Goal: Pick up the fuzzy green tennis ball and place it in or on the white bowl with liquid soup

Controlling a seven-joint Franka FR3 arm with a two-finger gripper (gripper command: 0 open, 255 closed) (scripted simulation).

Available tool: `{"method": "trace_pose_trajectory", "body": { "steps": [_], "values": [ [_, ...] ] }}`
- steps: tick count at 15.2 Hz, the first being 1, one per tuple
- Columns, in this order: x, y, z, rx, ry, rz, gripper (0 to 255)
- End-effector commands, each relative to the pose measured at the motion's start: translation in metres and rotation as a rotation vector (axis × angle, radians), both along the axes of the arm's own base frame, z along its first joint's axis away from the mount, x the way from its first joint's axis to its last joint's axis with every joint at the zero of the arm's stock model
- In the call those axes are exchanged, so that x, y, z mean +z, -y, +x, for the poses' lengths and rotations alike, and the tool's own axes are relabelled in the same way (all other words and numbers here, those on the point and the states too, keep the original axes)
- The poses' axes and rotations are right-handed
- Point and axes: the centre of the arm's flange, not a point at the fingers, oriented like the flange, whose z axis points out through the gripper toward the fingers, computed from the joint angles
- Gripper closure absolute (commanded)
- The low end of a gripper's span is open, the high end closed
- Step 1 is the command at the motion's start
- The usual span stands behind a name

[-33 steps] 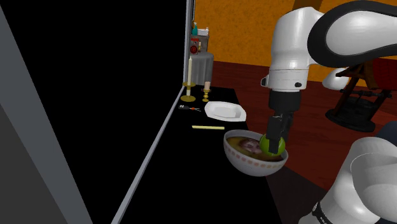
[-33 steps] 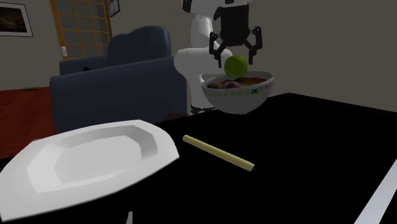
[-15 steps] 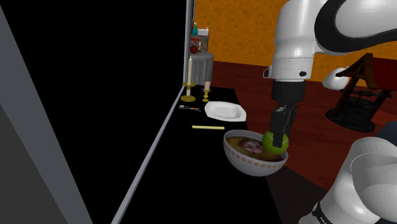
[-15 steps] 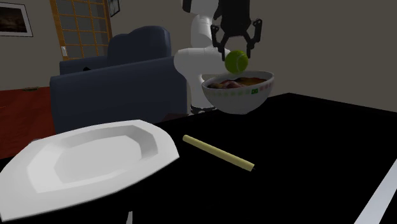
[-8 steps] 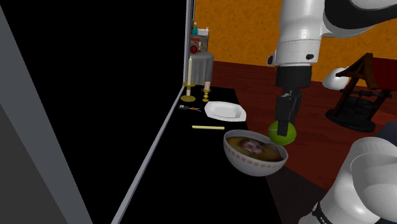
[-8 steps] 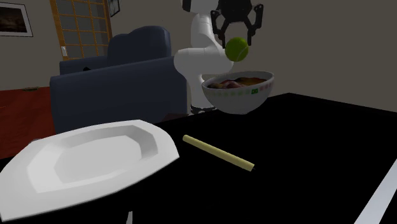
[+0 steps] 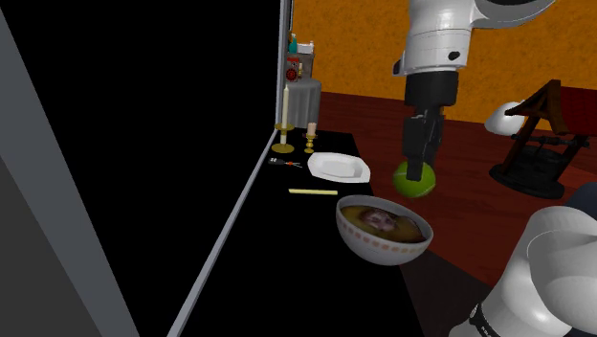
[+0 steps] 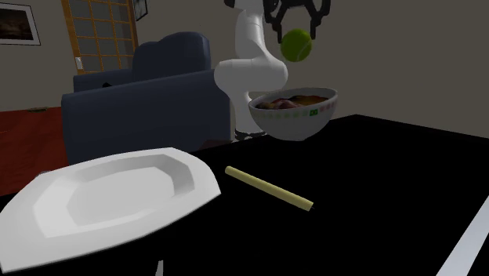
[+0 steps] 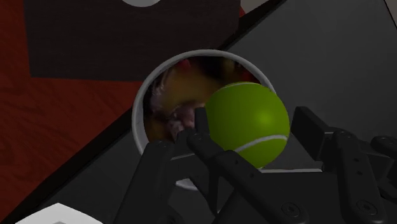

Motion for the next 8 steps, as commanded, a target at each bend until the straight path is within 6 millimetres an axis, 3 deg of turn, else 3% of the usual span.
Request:
{"method": "trace_pose_trajectory", "body": {
  "steps": [1,8],
  "values": [
    [0.002,-0.001,0.019,0.000,0.000,0.000,255],
    [-0.035,-0.001,0.019,0.000,0.000,0.000,255]
  ]
}}
